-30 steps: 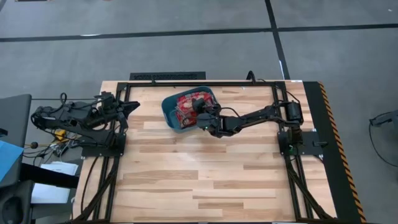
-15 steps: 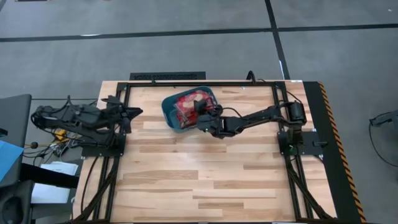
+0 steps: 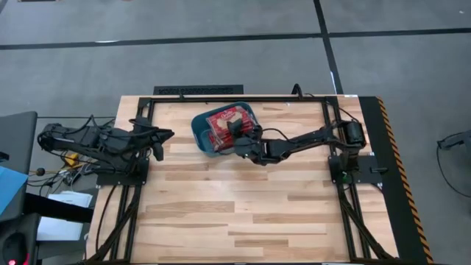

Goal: Sort popcorn bags into baskets
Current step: Return to Home Position

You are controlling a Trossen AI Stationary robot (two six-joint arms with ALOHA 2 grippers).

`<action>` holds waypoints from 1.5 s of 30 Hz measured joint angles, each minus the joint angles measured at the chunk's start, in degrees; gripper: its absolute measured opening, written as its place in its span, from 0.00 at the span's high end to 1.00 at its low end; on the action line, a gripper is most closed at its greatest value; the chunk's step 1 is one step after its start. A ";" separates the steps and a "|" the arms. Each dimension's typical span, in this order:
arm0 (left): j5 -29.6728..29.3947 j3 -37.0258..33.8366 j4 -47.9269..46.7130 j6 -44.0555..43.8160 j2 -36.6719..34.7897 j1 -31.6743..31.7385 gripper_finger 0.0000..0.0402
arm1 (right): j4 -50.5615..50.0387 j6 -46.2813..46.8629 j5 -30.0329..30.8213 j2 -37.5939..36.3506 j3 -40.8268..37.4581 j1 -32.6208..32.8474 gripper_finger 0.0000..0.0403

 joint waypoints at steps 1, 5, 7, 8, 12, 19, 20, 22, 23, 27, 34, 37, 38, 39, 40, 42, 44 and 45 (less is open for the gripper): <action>-0.06 0.00 0.24 0.24 -0.02 0.00 0.86 | 0.10 -0.80 -0.44 -0.66 0.02 0.67 0.37; -0.10 -0.01 1.29 3.20 -0.45 0.00 0.86 | -0.24 -8.34 -1.73 -4.08 0.09 3.55 0.37; -0.12 0.00 1.36 3.63 -0.46 0.00 0.86 | 0.58 -15.11 -1.74 -6.83 0.07 5.11 0.37; -0.05 0.00 1.30 3.04 -0.44 0.00 0.86 | 0.89 -19.15 -2.15 -8.60 0.07 5.77 0.37; 2.04 0.00 1.29 0.59 -0.39 0.00 0.86 | 1.35 -40.38 -14.07 -16.97 0.07 7.21 0.37; 3.36 -0.02 0.60 -2.45 -0.02 0.02 0.86 | -7.06 -82.36 -53.68 -32.77 0.11 6.32 0.37; 3.35 -0.02 0.87 -3.03 -0.02 0.02 0.86 | -8.86 -84.66 -56.10 -35.01 0.11 6.03 0.37; 3.61 -0.02 3.56 -1.68 -0.02 0.02 0.86 | -12.00 -88.23 -59.38 -39.72 0.07 5.54 0.37; 4.58 -0.02 6.38 0.65 -0.04 0.04 0.86 | -12.20 -91.39 -61.83 -41.77 0.08 5.40 0.37; 10.40 -0.02 19.83 12.10 -0.04 -0.01 0.86 | -21.85 -96.41 -70.61 -50.59 0.08 3.28 0.37; 10.36 -0.02 20.63 19.21 -0.02 2.60 0.86 | -25.84 -104.14 -69.22 -68.52 -10.48 2.37 0.37; 13.39 -0.21 18.44 19.05 -0.02 4.43 0.86 | -24.86 -102.64 -66.91 -76.34 -19.12 2.40 0.37; 14.22 -0.96 18.92 18.81 -0.15 5.04 0.86 | -23.71 -101.68 -66.05 -78.80 -22.17 2.42 0.37; 14.72 -1.98 19.66 18.55 -0.49 5.60 0.86 | -21.72 -101.29 -65.27 -81.34 -25.45 2.39 0.37; 15.15 -3.25 20.46 18.03 -1.07 6.11 0.86 | -19.67 -100.86 -65.09 -83.85 -28.47 2.38 0.37; 15.31 -6.46 22.11 16.61 -2.02 6.95 0.86 | -16.17 -100.20 -65.59 -88.84 -33.80 2.40 0.37; 15.14 -10.65 24.25 14.89 -3.54 7.36 0.86 | -13.96 -99.00 -65.79 -93.79 -38.33 2.40 0.37; 15.09 -12.98 25.55 14.04 -4.42 7.44 0.86 | -12.80 -98.41 -65.67 -96.09 -40.43 2.40 0.37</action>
